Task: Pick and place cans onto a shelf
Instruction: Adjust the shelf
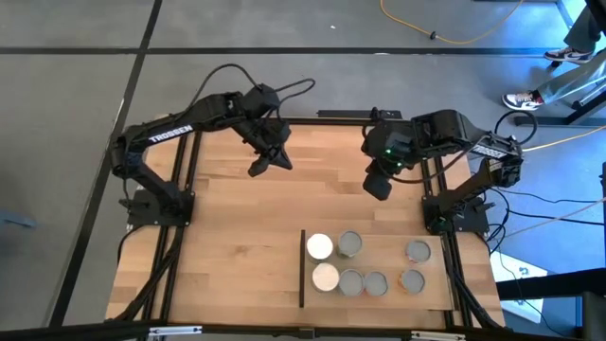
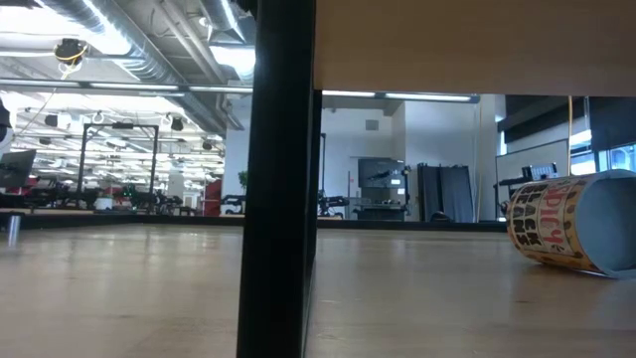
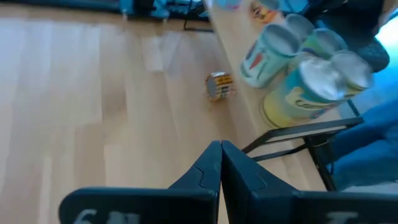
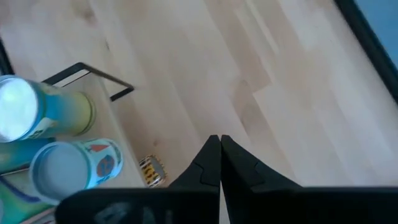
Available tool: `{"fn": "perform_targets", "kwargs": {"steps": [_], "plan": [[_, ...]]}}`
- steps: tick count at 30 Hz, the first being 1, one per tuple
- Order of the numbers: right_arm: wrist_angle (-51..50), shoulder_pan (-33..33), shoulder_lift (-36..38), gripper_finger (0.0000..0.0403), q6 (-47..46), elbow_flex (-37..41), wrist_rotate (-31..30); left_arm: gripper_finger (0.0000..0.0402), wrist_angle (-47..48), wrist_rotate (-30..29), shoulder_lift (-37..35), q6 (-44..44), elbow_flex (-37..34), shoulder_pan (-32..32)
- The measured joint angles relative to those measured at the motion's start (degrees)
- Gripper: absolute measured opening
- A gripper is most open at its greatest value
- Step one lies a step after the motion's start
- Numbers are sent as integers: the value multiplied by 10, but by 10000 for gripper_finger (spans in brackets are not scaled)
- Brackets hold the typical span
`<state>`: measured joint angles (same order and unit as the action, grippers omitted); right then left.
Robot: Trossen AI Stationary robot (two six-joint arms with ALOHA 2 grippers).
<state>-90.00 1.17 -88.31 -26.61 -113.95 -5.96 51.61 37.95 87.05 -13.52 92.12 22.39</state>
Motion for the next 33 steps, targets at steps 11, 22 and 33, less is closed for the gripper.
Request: {"fn": "perform_targets", "kwargs": {"steps": [11, 22, 33], "plan": [[0, 0, 2, 4, 0, 0, -19, 0, -18, 58, 106, -47, 0, -19], [0, 0, 2, 5, -1, 0, -43, 0, -113, 77, 237, -96, 0, -38], [0, 28, 4, 5, 56, 0, 51, 0, -159, 127, 291, -133, 0, -55]]}}
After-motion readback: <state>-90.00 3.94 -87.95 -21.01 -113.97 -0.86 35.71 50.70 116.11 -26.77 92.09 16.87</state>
